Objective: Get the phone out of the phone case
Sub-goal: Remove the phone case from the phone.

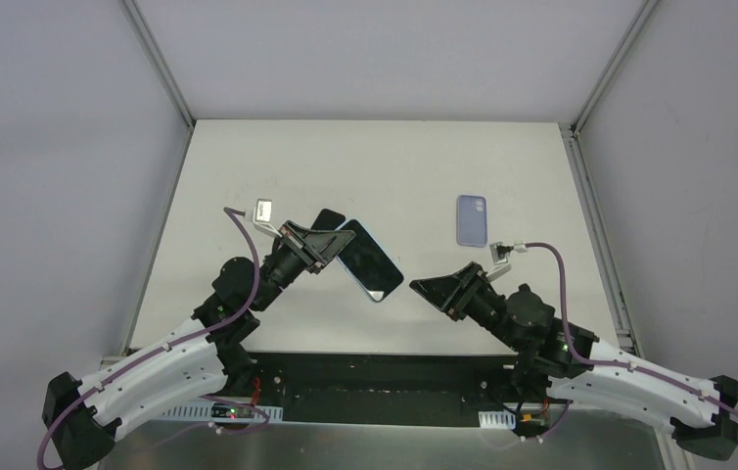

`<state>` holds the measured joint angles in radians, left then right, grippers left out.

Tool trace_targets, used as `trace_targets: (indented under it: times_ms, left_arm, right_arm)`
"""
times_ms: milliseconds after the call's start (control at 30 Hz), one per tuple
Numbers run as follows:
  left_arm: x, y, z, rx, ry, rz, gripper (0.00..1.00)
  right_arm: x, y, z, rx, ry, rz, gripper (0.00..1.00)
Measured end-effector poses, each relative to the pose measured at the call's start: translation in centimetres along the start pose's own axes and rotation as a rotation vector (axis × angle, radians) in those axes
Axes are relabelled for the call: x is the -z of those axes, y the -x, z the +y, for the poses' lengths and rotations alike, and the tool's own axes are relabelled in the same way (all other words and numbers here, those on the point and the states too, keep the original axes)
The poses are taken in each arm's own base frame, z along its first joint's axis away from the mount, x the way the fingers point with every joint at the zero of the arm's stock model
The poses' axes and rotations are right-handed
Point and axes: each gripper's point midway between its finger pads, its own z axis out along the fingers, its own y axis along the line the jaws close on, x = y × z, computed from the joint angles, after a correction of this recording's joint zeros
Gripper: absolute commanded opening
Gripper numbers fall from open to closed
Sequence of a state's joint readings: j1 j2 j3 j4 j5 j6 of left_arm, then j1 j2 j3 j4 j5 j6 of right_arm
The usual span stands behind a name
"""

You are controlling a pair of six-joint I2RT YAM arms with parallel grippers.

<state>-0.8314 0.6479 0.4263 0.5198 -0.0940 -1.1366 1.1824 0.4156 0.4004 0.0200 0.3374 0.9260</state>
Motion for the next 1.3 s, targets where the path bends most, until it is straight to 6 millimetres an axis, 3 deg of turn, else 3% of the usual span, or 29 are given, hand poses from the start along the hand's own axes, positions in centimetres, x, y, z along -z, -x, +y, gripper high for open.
trace_targets:
  times_ms: [1300]
  left_arm:
    - [0.2, 0.0, -0.5, 0.002, -0.019, 0.007, 0.0]
  right_arm:
    - [-1.2, -0.7, -0.3, 0.008, -0.022, 0.015, 0.52]
